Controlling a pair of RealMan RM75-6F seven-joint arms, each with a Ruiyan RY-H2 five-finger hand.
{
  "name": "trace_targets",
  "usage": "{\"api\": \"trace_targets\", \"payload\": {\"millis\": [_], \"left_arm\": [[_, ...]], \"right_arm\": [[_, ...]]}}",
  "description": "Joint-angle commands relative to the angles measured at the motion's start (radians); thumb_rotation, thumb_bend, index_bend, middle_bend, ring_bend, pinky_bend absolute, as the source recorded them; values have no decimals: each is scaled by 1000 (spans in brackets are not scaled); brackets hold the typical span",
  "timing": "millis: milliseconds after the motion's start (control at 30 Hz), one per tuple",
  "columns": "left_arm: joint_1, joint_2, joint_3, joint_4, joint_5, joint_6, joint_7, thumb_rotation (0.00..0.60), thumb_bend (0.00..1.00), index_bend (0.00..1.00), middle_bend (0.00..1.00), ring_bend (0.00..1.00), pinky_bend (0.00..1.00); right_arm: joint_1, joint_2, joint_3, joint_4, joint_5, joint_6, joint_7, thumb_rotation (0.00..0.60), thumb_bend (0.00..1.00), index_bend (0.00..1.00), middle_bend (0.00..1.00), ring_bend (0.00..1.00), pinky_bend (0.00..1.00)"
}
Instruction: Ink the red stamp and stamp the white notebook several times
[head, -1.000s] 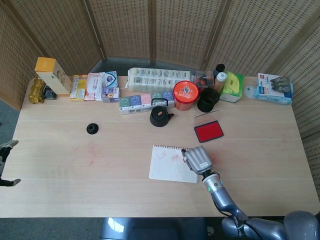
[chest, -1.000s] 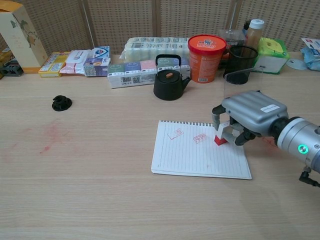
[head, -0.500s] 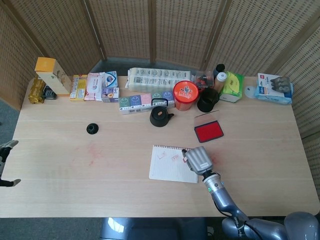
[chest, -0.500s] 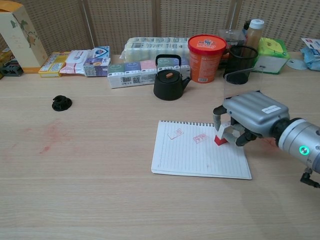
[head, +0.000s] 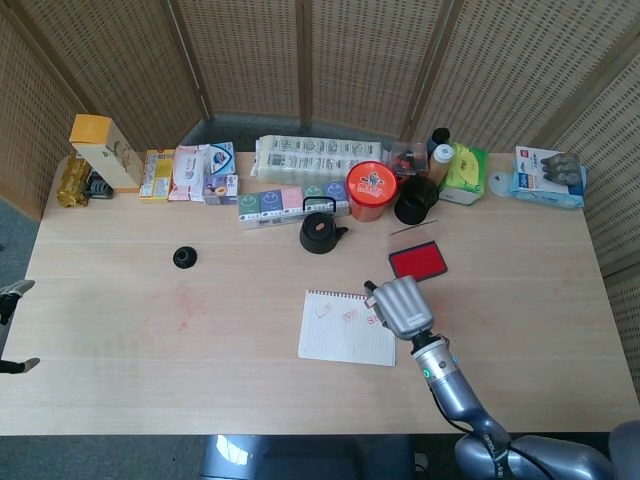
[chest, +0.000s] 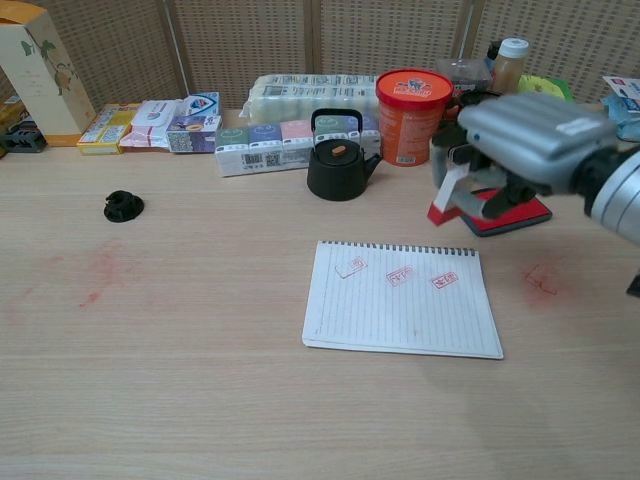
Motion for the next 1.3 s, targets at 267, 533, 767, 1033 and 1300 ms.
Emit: {"api": "trace_targets", "payload": {"millis": [267, 533, 767, 1033, 1300], "left_arm": [[6, 4, 3, 2, 13, 11, -13, 600, 0, 0, 0, 0, 0], [1, 1, 2, 4, 4, 2, -7, 600, 0, 0, 0, 0, 0], [-5, -3, -1, 5, -11, -12, 5, 600, 0, 0, 0, 0, 0], [-11, -8, -3, 0, -28, -24, 26, 600, 0, 0, 0, 0, 0], [-14, -12, -4, -1, -37, -32, 39, 600, 0, 0, 0, 0, 0]], "right_arm": [[18, 72, 39, -16, 77, -15, -41, 600, 609, 659, 1000, 1000, 1000], [17, 50, 22, 136, 114, -65, 49, 600, 609, 659, 1000, 1000, 1000], [-2, 24, -3, 289, 142, -110, 140, 600, 609, 659, 1000, 1000, 1000], [-26, -22, -32, 463, 139, -158, 265, 600, 608, 658, 1000, 1000, 1000], [-61, -47, -59, 566, 114, -164, 356, 600, 594, 659, 1000, 1000, 1000]]}}
